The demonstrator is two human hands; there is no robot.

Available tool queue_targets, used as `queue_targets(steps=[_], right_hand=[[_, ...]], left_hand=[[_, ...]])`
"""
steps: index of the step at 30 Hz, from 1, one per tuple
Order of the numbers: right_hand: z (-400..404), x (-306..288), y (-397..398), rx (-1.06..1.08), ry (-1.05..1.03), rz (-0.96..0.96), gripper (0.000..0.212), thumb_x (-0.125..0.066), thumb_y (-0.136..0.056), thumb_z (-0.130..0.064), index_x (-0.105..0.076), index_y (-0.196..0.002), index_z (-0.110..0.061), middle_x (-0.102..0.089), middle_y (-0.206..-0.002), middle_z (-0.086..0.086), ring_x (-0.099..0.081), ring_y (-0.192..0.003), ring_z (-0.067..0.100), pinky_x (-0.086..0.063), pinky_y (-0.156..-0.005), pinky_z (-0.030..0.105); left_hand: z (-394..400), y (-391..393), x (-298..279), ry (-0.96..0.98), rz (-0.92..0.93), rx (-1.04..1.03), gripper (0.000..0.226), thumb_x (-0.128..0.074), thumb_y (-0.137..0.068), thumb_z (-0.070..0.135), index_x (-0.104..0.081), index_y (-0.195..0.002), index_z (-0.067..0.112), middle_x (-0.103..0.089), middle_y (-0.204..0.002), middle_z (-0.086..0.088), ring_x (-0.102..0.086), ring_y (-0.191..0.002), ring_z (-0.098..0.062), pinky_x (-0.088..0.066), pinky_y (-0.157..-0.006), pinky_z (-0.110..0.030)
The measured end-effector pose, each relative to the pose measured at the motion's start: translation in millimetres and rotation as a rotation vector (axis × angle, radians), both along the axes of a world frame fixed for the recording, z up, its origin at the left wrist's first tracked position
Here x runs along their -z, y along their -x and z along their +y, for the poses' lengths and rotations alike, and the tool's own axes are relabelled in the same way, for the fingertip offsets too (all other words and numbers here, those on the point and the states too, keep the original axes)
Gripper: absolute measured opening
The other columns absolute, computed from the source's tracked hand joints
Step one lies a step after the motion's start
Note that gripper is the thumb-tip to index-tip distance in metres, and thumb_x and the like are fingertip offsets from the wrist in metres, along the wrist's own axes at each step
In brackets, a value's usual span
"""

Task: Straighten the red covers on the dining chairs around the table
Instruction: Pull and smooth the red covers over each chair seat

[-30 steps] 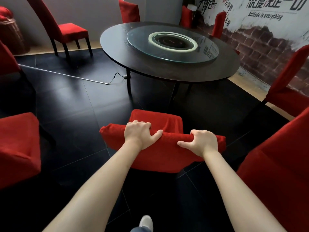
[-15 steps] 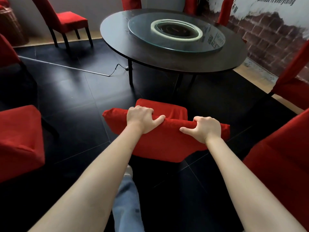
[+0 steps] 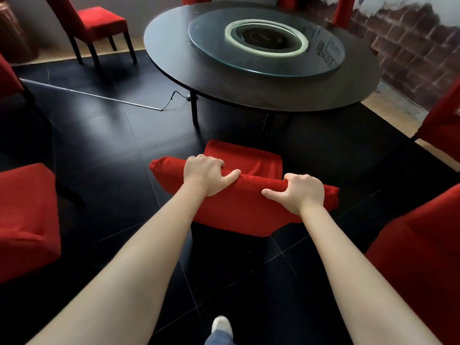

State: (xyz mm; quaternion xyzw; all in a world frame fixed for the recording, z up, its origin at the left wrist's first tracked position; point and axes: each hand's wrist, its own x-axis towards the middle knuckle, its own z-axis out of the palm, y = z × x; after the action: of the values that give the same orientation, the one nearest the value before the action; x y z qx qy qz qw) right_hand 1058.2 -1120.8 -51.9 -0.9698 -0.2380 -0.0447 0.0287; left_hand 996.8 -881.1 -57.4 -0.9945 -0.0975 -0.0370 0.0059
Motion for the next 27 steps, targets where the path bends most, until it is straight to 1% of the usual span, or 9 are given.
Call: queue_targets(steps=[4,8,10,13,18,20,22,24,27], right_hand=[[7,-1,-20,0.003,-0.007,0.003,0.089,-0.019,-0.050,-0.096,-0.055,-0.070,-0.018,-0.050,-0.052,-0.009,-0.055,-0.055,0.015,-0.027,-0.048,0.025],[11,-2,-38,0.000,0.011,0.006,0.095,-0.021,-0.053,-0.096,-0.062,-0.079,-0.015,-0.052,-0.056,-0.009,-0.053,-0.057,0.015,-0.029,-0.048,0.025],[12,-2,-46,0.003,0.021,0.003,0.093,-0.020,-0.053,-0.096,-0.062,-0.078,-0.016,-0.050,-0.055,-0.009,-0.052,-0.056,0.016,-0.028,-0.047,0.025],[15,-2,-55,-0.007,0.018,0.000,0.091,-0.018,-0.053,-0.096,-0.058,-0.074,-0.017,-0.050,-0.056,-0.009,-0.053,-0.058,0.016,-0.027,-0.047,0.026],[16,-2,-60,-0.024,0.024,0.039,0.080,-0.018,-0.054,-0.096,-0.043,-0.062,-0.021,-0.048,-0.055,-0.009,-0.055,-0.059,0.018,-0.027,-0.049,0.027],[16,-2,-58,-0.036,0.036,0.039,0.084,-0.018,-0.055,-0.096,-0.050,-0.070,-0.020,-0.050,-0.058,-0.009,-0.061,-0.065,0.021,-0.031,-0.054,0.029],[18,-2,-57,-0.073,0.043,0.014,0.094,-0.020,-0.057,-0.095,-0.059,-0.095,-0.019,-0.059,-0.068,-0.004,-0.064,-0.073,0.023,-0.034,-0.057,0.030],[29,-4,-54,-0.126,0.044,-0.016,0.097,-0.024,-0.060,-0.093,-0.058,-0.114,-0.020,-0.066,-0.081,0.000,-0.066,-0.079,0.023,-0.037,-0.058,0.030],[61,-14,-48,-0.205,0.017,-0.008,0.093,-0.038,-0.068,-0.089,-0.051,-0.129,-0.019,-0.068,-0.098,0.002,-0.066,-0.090,0.025,-0.045,-0.065,0.032]], left_hand=[[6,-21,-1,-0.013,0.023,0.000,0.070,-0.022,-0.082,0.076,-0.070,-0.104,0.030,-0.070,-0.099,0.001,-0.059,-0.099,-0.022,-0.037,-0.076,-0.034],[11,-39,-1,-0.018,0.027,-0.008,0.074,-0.018,-0.080,0.077,-0.071,-0.103,0.030,-0.070,-0.098,0.002,-0.059,-0.098,-0.022,-0.034,-0.074,-0.034],[13,-47,-2,-0.016,0.034,-0.016,0.075,-0.017,-0.079,0.077,-0.070,-0.103,0.031,-0.070,-0.099,0.002,-0.059,-0.099,-0.022,-0.033,-0.074,-0.034],[14,-56,-2,-0.020,0.042,-0.030,0.075,-0.015,-0.078,0.077,-0.070,-0.101,0.031,-0.070,-0.099,0.002,-0.058,-0.099,-0.022,-0.034,-0.076,-0.034],[16,-58,-3,-0.016,0.044,-0.055,0.077,-0.014,-0.077,0.077,-0.071,-0.096,0.028,-0.070,-0.095,0.002,-0.057,-0.096,-0.022,-0.034,-0.076,-0.035],[16,-53,-4,0.009,0.043,-0.062,0.071,-0.021,-0.080,0.076,-0.070,-0.097,0.027,-0.069,-0.096,0.002,-0.057,-0.097,-0.021,-0.034,-0.084,-0.036],[22,-46,-7,0.072,-0.004,-0.088,0.065,-0.030,-0.081,0.075,-0.069,-0.101,0.028,-0.069,-0.100,0.003,-0.057,-0.102,-0.020,-0.030,-0.096,-0.039],[39,-33,-14,0.113,-0.075,-0.136,0.063,-0.035,-0.080,0.076,-0.068,-0.106,0.028,-0.068,-0.107,0.002,-0.055,-0.109,-0.021,-0.025,-0.103,-0.041],[73,-4,-28,0.125,-0.156,-0.244,0.077,-0.027,-0.069,0.077,-0.067,-0.112,0.026,-0.065,-0.115,-0.001,-0.053,-0.114,-0.025,-0.024,-0.103,-0.041]])
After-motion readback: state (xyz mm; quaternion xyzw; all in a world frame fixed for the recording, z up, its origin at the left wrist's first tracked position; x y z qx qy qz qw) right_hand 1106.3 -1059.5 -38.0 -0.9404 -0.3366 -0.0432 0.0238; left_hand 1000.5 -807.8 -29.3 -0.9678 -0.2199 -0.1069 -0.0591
